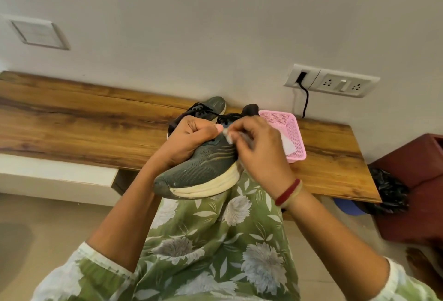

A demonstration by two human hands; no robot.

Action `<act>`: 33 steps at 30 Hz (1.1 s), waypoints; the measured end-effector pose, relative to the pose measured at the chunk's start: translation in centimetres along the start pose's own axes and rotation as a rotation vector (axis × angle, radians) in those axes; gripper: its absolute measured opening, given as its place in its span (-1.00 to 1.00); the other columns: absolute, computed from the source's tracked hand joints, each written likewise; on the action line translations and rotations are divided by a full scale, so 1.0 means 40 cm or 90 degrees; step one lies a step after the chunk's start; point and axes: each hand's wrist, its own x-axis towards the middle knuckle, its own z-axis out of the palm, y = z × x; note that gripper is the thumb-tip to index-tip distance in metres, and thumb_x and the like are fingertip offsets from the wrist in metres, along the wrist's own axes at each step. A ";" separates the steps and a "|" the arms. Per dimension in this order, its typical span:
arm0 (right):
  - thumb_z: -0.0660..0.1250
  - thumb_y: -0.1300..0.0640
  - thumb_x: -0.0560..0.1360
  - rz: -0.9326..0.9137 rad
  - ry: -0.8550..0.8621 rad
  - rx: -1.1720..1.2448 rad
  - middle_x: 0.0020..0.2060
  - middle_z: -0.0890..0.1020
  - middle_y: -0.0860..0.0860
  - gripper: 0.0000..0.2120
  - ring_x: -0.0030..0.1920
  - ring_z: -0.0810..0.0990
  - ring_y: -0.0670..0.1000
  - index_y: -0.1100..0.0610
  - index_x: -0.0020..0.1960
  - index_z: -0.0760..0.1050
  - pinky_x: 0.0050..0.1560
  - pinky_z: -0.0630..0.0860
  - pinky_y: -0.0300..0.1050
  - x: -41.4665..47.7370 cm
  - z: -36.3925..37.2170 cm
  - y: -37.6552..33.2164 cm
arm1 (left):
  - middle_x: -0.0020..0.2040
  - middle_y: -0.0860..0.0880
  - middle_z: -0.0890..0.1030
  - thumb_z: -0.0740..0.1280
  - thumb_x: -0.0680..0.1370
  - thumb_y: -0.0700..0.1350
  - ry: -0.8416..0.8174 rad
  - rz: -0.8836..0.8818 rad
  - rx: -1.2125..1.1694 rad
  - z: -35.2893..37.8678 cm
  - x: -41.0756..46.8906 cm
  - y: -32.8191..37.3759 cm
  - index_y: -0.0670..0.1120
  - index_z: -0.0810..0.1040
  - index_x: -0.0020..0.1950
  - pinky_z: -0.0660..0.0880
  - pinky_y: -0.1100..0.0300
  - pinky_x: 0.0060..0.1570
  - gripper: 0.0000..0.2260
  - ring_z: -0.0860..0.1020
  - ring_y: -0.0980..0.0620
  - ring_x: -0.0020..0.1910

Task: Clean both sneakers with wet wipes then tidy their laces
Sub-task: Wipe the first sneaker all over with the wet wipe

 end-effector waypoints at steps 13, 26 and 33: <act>0.31 0.32 0.41 0.085 -0.590 0.365 -0.01 0.61 0.03 -0.78 0.09 0.57 -0.06 0.03 -0.15 0.63 0.07 0.47 -0.23 0.153 -0.192 0.113 | -0.52 0.15 0.38 0.43 0.41 0.15 -0.119 0.001 -0.045 -0.029 -0.015 0.028 0.05 0.46 -0.52 0.30 0.30 -0.39 -0.64 0.31 0.19 -0.53; 0.11 0.53 0.51 0.087 -0.874 0.229 -0.37 0.61 -0.18 -0.75 -0.38 0.56 -0.22 0.25 0.01 0.41 -0.35 0.43 -0.44 0.163 -0.219 0.094 | -0.47 0.18 0.44 0.42 0.42 0.16 -0.195 -0.048 0.044 -0.076 -0.016 0.042 0.09 0.53 -0.48 0.35 0.40 -0.34 -0.69 0.37 0.24 -0.49; 0.35 0.23 0.50 0.028 -0.750 0.089 -0.23 0.64 -0.12 -0.95 -0.23 0.58 -0.16 0.14 -0.06 0.58 -0.20 0.51 -0.27 0.148 -0.200 0.043 | -0.40 0.04 0.38 0.30 0.53 0.11 -0.270 -0.191 0.299 -0.134 -0.034 0.065 -0.02 0.45 -0.36 0.31 0.31 -0.31 -0.68 0.36 0.15 -0.42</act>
